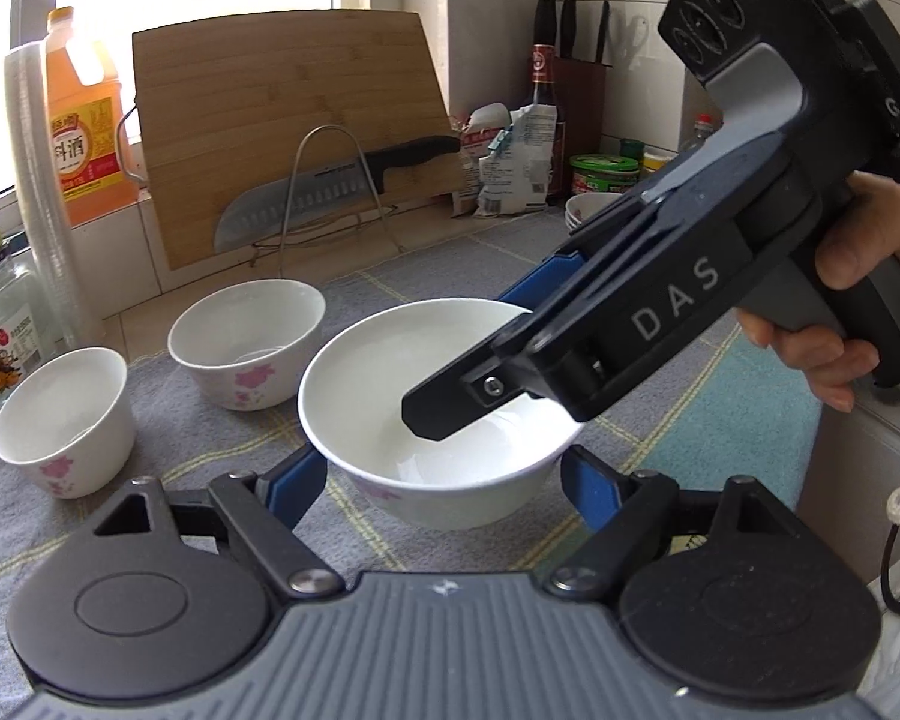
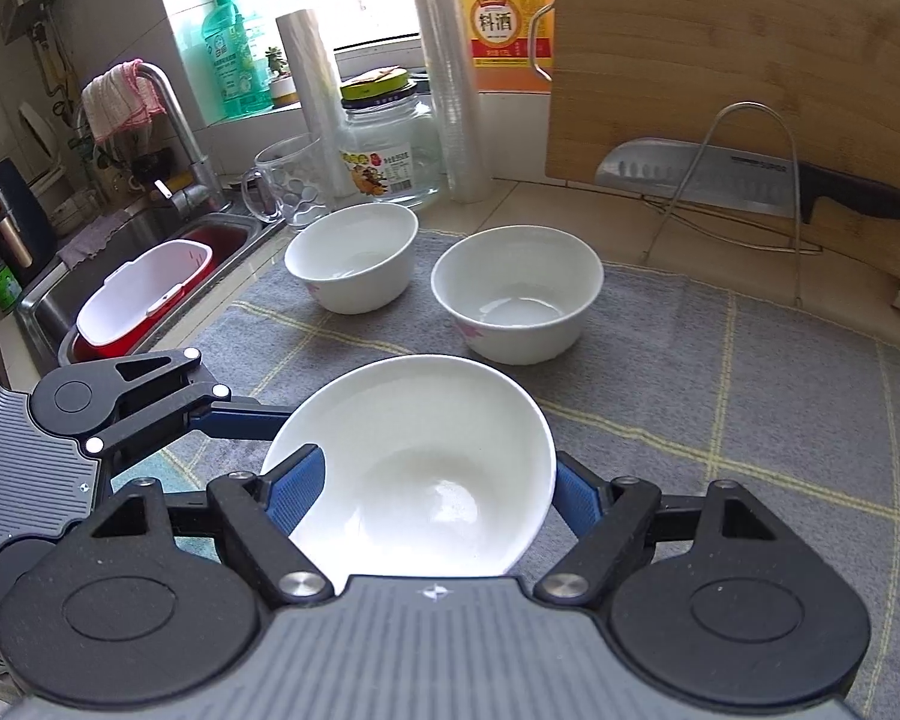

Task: Organize plates and bowls
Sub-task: 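Carry the white bowl with the right gripper toward the plate stack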

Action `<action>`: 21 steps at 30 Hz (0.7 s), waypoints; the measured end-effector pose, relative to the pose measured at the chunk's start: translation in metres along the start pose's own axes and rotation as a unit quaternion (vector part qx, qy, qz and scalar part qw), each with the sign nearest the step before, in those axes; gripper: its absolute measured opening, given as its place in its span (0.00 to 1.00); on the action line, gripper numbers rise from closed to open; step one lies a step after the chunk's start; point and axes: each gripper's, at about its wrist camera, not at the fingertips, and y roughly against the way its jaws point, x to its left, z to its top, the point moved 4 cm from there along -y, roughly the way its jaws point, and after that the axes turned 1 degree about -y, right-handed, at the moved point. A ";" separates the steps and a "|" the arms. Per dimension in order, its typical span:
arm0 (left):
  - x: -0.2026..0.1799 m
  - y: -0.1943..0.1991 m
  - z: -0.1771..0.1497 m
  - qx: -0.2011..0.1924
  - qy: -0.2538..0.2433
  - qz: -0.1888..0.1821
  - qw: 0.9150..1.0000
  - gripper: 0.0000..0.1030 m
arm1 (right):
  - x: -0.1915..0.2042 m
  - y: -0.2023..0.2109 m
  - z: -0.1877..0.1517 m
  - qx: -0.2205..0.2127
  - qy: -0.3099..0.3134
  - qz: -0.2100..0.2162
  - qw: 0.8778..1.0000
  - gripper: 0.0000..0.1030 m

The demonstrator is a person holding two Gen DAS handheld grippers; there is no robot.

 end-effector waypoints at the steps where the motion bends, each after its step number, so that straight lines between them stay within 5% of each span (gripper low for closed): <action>1: -0.002 -0.002 0.001 0.000 -0.002 -0.005 1.000 0.82 | -0.003 0.003 -0.002 0.000 -0.003 -0.005 1.000 0.82; 21: -0.039 -0.044 0.019 0.010 -0.030 -0.062 0.998 0.82 | -0.050 0.027 -0.030 0.007 -0.042 -0.053 0.998 0.82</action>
